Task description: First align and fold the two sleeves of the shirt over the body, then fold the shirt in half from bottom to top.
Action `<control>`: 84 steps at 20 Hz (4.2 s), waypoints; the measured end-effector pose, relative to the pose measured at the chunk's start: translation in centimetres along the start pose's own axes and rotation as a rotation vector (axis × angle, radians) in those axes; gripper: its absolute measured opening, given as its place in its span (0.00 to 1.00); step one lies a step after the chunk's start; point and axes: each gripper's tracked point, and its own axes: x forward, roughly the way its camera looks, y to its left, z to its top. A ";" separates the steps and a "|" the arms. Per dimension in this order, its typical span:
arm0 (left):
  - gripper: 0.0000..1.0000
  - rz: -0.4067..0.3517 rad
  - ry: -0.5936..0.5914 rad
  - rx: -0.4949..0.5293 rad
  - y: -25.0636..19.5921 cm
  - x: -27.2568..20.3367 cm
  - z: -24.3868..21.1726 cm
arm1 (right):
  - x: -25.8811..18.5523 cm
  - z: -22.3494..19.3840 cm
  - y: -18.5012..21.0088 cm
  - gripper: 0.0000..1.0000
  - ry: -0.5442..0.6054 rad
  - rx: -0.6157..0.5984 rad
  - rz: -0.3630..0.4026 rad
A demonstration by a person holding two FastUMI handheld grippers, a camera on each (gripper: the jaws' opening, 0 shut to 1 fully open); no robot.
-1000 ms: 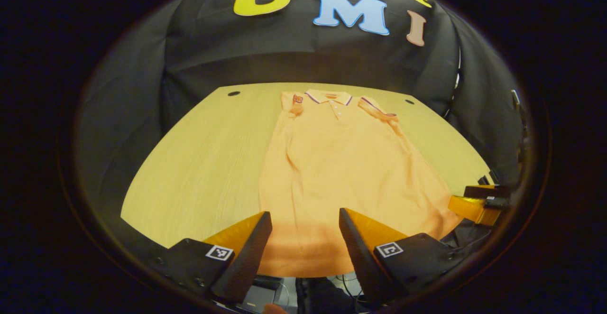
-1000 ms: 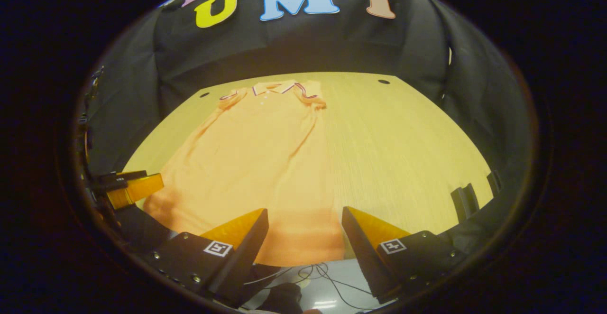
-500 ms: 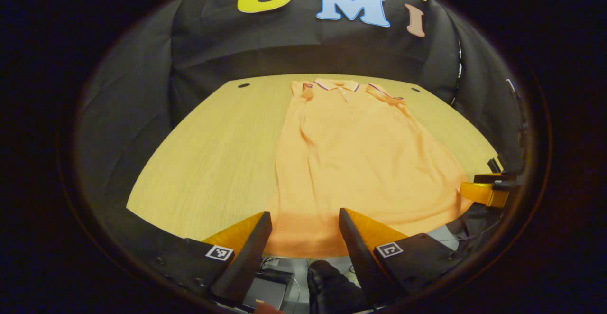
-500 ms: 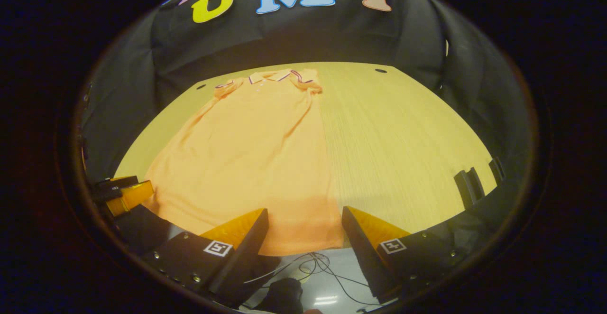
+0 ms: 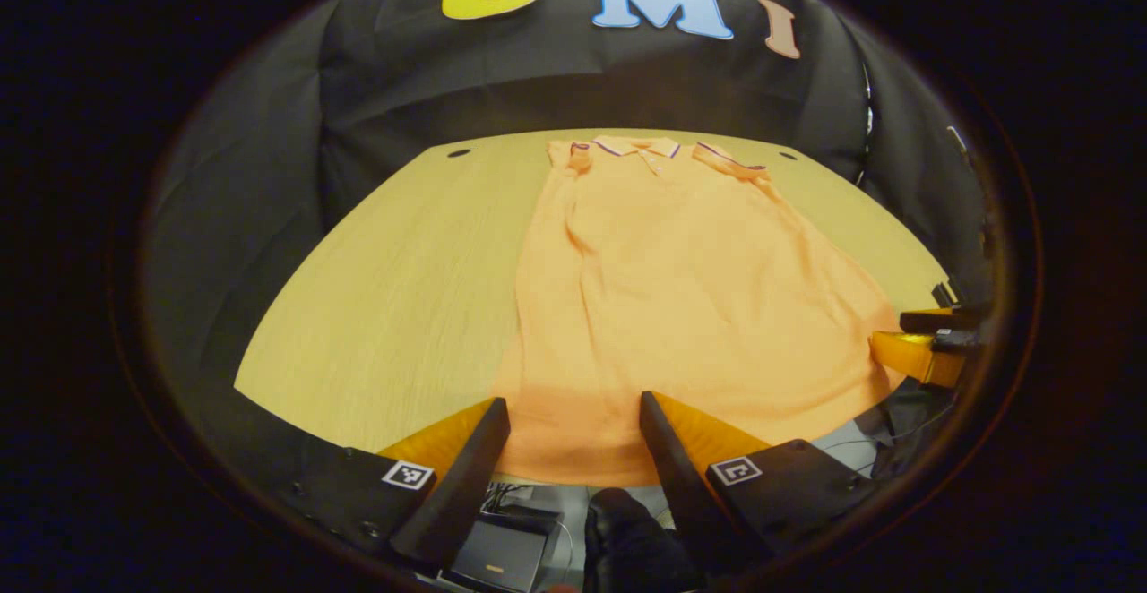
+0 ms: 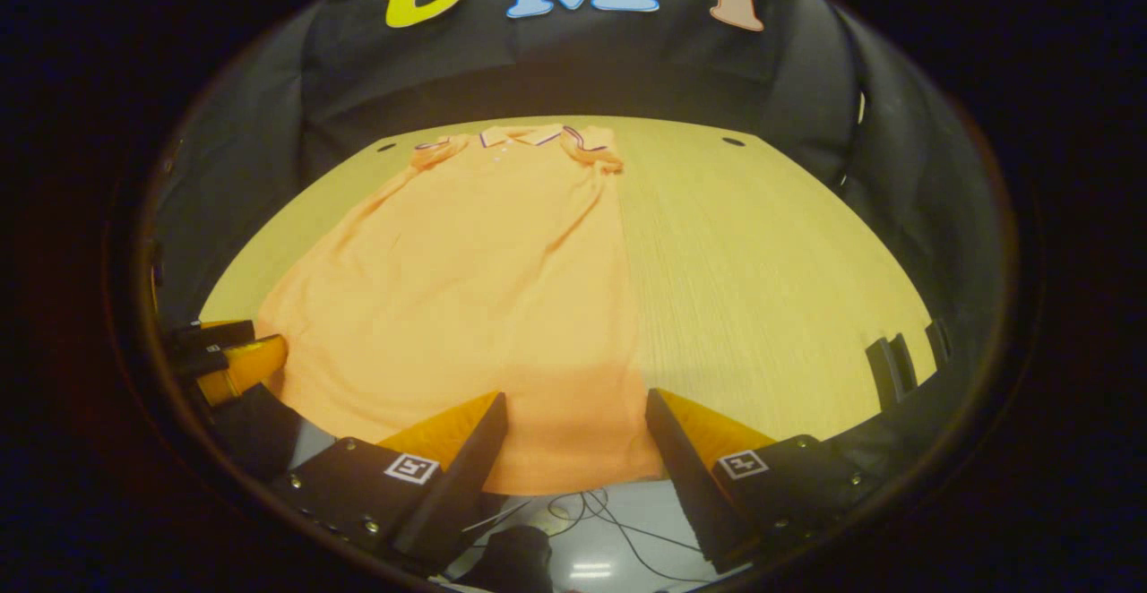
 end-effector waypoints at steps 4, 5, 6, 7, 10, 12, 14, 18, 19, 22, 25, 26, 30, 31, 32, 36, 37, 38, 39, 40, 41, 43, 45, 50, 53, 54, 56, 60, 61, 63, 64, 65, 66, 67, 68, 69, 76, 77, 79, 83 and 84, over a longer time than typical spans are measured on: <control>0.92 -0.013 -0.007 0.013 -0.1 0.1 0.1 | 0.0 0.0 0.3 0.82 -0.012 -0.002 0.004; 0.88 -0.014 -0.012 0.017 -0.3 0.2 0.2 | 0.0 -0.1 0.3 0.84 -0.012 -0.004 0.006; 0.80 -0.016 -0.017 0.019 -0.5 0.3 0.2 | 0.0 0.0 0.4 0.84 -0.015 -0.003 0.014; 0.72 -0.020 -0.021 0.021 -0.7 0.3 0.3 | 0.1 0.1 0.3 0.83 -0.024 0.018 0.014; 0.42 -0.038 -0.040 0.042 -1.5 0.2 0.3 | 0.1 0.2 0.5 0.49 -0.039 0.023 0.020; 0.23 -0.036 -0.050 0.037 -1.8 0.4 0.3 | 0.2 0.2 1.3 0.14 -0.045 0.068 0.056; 0.12 -0.020 -0.041 0.040 -1.8 0.5 0.3 | 0.1 0.1 1.5 0.17 -0.028 0.066 0.083; 0.06 -0.018 -0.017 0.045 -2.0 0.5 0.5 | -0.2 0.1 1.6 0.01 0.010 0.168 0.147; 0.05 -0.015 -0.012 0.040 -1.9 0.5 0.6 | -0.1 0.0 1.7 0.01 0.022 0.179 0.159; 0.06 -0.010 -0.005 0.026 -2.1 0.2 1.1 | -0.6 0.7 1.3 0.01 0.016 0.157 0.156; 0.06 -0.001 -0.037 0.023 -2.3 -0.4 3.3 | -2.1 2.7 1.4 0.01 -0.022 0.147 0.167; 0.06 0.000 -0.056 0.017 -2.3 -0.7 4.4 | -2.5 3.8 1.3 0.01 -0.040 0.143 0.170; 0.06 -0.018 -0.127 -0.008 -2.5 -1.2 9.0 | -3.7 8.7 0.9 0.01 -0.117 0.166 0.167; 0.06 -0.024 -0.142 -0.007 -2.6 -1.3 10.2 | -4.0 9.8 0.9 0.01 -0.137 0.176 0.166; 0.06 -0.034 -0.158 -0.005 -2.9 -1.3 11.6 | -4.1 11.0 0.8 0.01 -0.154 0.183 0.163; 0.06 -0.066 -0.217 -0.016 -3.4 -0.8 16.8 | -4.0 15.6 0.4 0.01 -0.203 0.160 0.141; 0.06 -0.072 -0.231 -0.021 -3.2 -0.1 18.1 | -3.7 16.6 0.4 0.01 -0.215 0.152 0.132; 0.06 -0.074 -0.242 -0.023 -3.1 0.4 19.3 | -3.4 17.7 0.4 0.01 -0.226 0.148 0.125; 0.06 -0.077 -0.248 -0.029 -3.0 1.2 20.2 | -3.0 18.8 0.5 0.01 -0.235 0.145 0.121; 0.06 -0.086 -0.250 -0.037 -2.8 1.9 21.2 | -2.6 19.8 0.5 0.01 -0.243 0.145 0.114; 0.06 -0.092 -0.253 -0.045 -2.6 2.7 22.2 | -2.1 20.8 0.6 0.01 -0.250 0.146 0.110; 0.06 -0.104 -0.254 -0.058 -2.0 4.2 23.6 | -1.2 22.8 0.8 0.01 -0.262 0.146 0.100; 0.06 -0.111 -0.255 -0.068 -1.5 5.9 25.5 | -0.1 25.0 1.0 0.01 -0.270 0.140 0.086; 0.06 -0.152 -0.253 -0.051 -1.3 9.7 30.3 | 2.5 30.0 0.8 0.01 -0.294 0.138 0.020; 0.06 -0.191 -0.278 -0.010 -1.7 12.2 33.6 | 4.5 32.6 0.3 0.01 -0.296 0.161 -0.028; 0.07 -0.207 -0.289 -0.002 -2.0 13.0 34.7 | 5.1 33.5 0.1 0.01 -0.298 0.167 -0.042; 0.06 -0.224 -0.313 0.009 -2.2 14.6 36.8 | 6.2 35.3 -0.4 0.01 -0.310 0.169 -0.071; 0.06 -0.217 -0.379 0.025 -1.9 17.2 40.1 | 8.8 38.3 -0.7 0.01 -0.316 0.159 -0.095; 0.06 -0.211 -0.386 0.028 -1.8 17.9 40.6 | 9.5 38.8 -0.7 0.01 -0.314 0.154 -0.096; 0.05 -0.199 -0.400 0.016 -1.4 19.1 41.5 | 10.8 39.7 -0.5 0.01 -0.314 0.136 -0.094; 0.05 -0.190 -0.414 0.006 -1.2 19.7 42.0 | 11.5 40.2 -0.5 0.01 -0.316 0.121 -0.097; 0.05 -0.180 -0.431 -0.006 -1.0 20.3 42.5 | 12.4 40.6 -0.3 0.01 -0.316 0.105 -0.096; 0.05 -0.174 -0.447 -0.016 -0.9 20.9 43.0 | 13.2 41.0 -0.3 0.01 -0.316 0.096 -0.095; 0.07 -0.163 -0.457 -0.022 -0.7 21.5 43.3 | 13.9 41.4 -0.2 0.01 -0.319 0.092 -0.094; 0.05 -0.150 -0.469 -0.027 -0.4 22.1 43.6 | 14.7 42.0 -0.3 0.01 -0.327 0.089 -0.096; 0.05 -0.142 -0.485 -0.031 -0.4 22.7 44.0 | 15.2 42.2 -0.6 0.01 -0.333 0.087 -0.102; 0.05 -0.089 -0.576 -0.035 -0.1 26.2 46.1 | 21.2 44.2 -1.6 0.01 -0.346 0.084 -0.113; 0.05 -0.083 -0.582 -0.033 0.0 26.8 46.1 | 21.8 44.3 -1.5 0.01 -0.345 0.073 -0.117; 0.05 -0.072 -0.586 -0.036 0.2 27.7 46.1 | 22.9 44.3 -1.6 0.01 -0.342 0.045 -0.131; 0.06 -0.052 -0.552 -0.022 0.4 30.0 45.0 | 24.9 43.4 -1.8 0.01 -0.301 0.022 -0.152; 0.06 -0.052 -0.539 -0.020 0.4 30.5 44.7 | 25.3 43.0 -1.9 0.01 -0.288 0.015 -0.160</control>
